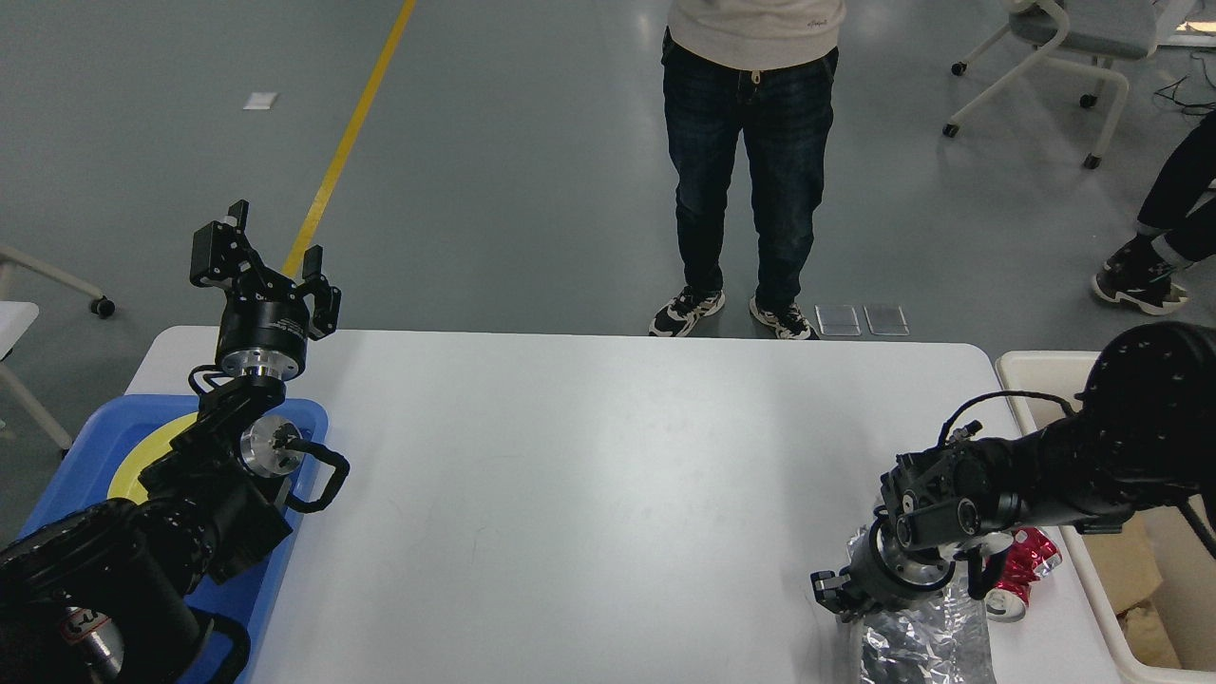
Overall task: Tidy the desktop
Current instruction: 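Grasp the foil wrapper, lift it and drop it into the bin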
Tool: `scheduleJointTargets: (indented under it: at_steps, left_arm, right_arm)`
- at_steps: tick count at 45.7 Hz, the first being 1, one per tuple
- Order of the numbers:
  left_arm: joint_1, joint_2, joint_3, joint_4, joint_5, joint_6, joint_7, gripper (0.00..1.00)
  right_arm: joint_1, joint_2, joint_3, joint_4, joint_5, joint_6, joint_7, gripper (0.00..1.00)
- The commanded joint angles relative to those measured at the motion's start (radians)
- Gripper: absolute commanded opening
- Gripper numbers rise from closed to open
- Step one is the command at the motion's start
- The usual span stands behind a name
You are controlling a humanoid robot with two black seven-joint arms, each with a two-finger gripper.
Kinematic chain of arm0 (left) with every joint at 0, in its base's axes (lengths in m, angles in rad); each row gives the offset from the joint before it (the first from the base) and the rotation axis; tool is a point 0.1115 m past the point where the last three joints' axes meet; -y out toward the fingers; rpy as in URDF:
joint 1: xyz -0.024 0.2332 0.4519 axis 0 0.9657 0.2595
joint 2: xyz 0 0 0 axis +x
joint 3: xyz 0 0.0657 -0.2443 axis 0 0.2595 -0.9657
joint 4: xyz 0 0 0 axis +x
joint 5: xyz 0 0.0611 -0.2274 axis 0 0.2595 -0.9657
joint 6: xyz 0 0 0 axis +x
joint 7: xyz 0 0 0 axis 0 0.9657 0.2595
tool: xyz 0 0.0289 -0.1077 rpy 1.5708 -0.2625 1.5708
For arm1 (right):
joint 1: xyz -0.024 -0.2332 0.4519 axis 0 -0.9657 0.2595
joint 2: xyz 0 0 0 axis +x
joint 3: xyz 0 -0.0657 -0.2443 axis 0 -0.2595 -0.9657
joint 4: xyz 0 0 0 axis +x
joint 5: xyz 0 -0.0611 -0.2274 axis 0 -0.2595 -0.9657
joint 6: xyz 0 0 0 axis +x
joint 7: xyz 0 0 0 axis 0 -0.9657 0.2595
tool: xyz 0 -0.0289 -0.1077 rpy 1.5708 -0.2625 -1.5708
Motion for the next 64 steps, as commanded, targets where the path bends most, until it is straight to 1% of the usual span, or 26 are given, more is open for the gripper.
scheduleJointTargets:
  at_steps: [1,8,11,18,21,26,32,36,41,44,47,51,54,55,58,64]
  left_arm:
    - [0.001,0.000,0.000,0.000,-0.002,0.000,0.000,0.96]
    - [0.001,0.000,0.000,0.000,0.000,0.000,0.000,0.96]
    - [0.001,0.000,0.000,0.000,0.000,0.000,0.000,0.96]
    - [-0.001,0.000,0.000,0.000,0.000,0.000,0.000,0.96]
    - [-0.001,0.000,0.000,0.000,0.000,0.000,0.000,0.96]
    - [0.001,0.000,0.000,0.000,0.000,0.000,0.000,0.96]
    - [0.001,0.000,0.000,0.000,-0.002,0.000,0.000,0.96]
    - [-0.001,0.000,0.000,0.000,0.000,0.000,0.000,0.96]
    - [0.001,0.000,0.000,0.000,0.000,0.000,0.000,0.96]
    - [-0.001,0.000,0.000,0.000,0.000,0.000,0.000,0.96]
    - [0.001,0.000,0.000,0.000,0.000,0.000,0.000,0.96]
    - [-0.001,0.000,0.000,0.000,0.000,0.000,0.000,0.96]
    - [0.001,0.000,0.000,0.000,0.000,0.000,0.000,0.96]
    - [-0.001,0.000,0.000,0.000,0.000,0.000,0.000,0.96]
    - [-0.001,0.000,0.000,0.000,0.000,0.000,0.000,0.96]
    - [-0.001,0.000,0.000,0.000,0.000,0.000,0.000,0.96]
  right_arm:
    - [0.011,-0.004,0.002,0.003,0.000,-0.002,0.000,0.00]
    - [0.033,-0.011,0.008,0.018,0.005,0.004,0.000,0.00]
    - [0.067,-0.030,0.009,0.049,0.006,0.005,0.000,0.00]
    - [0.220,-0.112,0.009,0.182,0.005,0.024,0.000,0.00]
    - [0.306,-0.159,0.009,0.242,0.005,0.047,0.000,0.00]
    - [0.472,-0.260,0.011,0.301,0.005,0.139,0.000,0.00]
    - [0.638,-0.366,0.021,0.301,0.003,0.283,0.000,0.00]
    - [0.727,-0.431,0.037,0.293,0.000,0.353,-0.001,0.00]
    - [0.837,-0.483,0.045,0.285,-0.011,0.392,-0.001,0.00]
    - [0.869,-0.495,0.045,0.272,-0.012,0.398,-0.003,0.00]
    - [0.873,-0.500,0.041,0.235,-0.014,0.395,-0.003,0.00]
    - [0.830,-0.501,0.025,0.129,-0.015,0.381,-0.003,0.00]
    - [0.738,-0.506,0.018,0.026,-0.015,0.366,-0.003,0.00]
    - [0.681,-0.512,0.018,-0.036,-0.015,0.354,-0.001,0.00]
    - [0.588,-0.526,0.021,-0.159,-0.015,0.314,-0.001,0.00]
    - [0.356,-0.535,0.034,-0.394,-0.011,0.179,0.000,0.00]
